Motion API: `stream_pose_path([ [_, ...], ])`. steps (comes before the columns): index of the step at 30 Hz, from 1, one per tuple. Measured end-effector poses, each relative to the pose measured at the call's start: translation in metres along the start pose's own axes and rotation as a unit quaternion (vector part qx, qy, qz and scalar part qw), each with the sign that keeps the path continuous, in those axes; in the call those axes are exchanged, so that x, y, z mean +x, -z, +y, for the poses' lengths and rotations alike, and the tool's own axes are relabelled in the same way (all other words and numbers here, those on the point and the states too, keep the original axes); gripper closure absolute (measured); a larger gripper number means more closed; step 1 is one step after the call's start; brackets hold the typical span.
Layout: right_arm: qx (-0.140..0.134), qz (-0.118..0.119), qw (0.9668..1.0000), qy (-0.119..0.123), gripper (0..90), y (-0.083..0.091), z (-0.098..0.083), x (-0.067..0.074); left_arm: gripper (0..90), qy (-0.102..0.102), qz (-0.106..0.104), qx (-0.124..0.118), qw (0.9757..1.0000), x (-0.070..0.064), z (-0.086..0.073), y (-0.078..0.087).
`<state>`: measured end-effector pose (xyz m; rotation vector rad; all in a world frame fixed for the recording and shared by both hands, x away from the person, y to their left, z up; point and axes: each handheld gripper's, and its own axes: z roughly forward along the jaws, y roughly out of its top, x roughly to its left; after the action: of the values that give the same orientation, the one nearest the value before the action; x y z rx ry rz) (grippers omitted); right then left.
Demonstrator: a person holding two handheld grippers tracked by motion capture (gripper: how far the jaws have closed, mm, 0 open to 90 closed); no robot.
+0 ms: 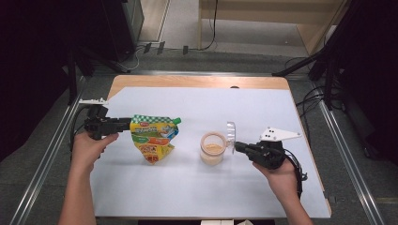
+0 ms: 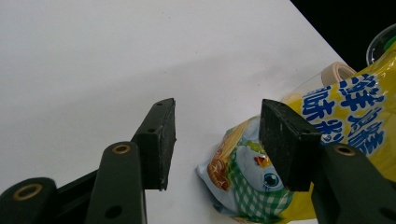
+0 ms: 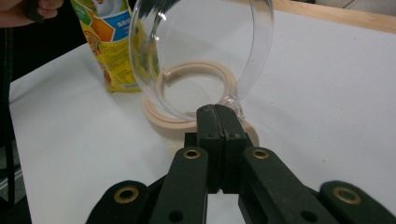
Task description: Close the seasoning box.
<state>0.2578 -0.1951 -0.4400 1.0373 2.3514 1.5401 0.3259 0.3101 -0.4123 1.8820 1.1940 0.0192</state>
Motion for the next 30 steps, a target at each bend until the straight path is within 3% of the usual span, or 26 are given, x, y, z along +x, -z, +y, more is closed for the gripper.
stream_pose_path([
  [7, 0.009, 0.021, 0.9996, 0.017, 89.7, -0.006, 0.001, 0.011, 45.9, 0.0, 0.001, -0.001, 1.0, 0.001, 0.0, 0.0],
  [11, 0.014, 0.023, 0.9993, 0.024, 83.5, -0.004, 0.001, 0.013, 45.7, 0.002, 0.001, 0.001, 1.0, 0.002, -0.001, -0.001],
  [20, 0.009, 0.017, 0.9995, 0.023, 62.5, 0.004, -0.005, 0.004, 45.3, -0.002, 0.001, 0.002, 1.0, 0.0, -0.001, -0.002],
  [30, 0.013, 0.007, 0.9999, 0.004, 43.2, 0.011, -0.021, -0.019, 45.2, -0.002, 0.002, 0.004, 1.0, 0.0, -0.001, -0.003],
])
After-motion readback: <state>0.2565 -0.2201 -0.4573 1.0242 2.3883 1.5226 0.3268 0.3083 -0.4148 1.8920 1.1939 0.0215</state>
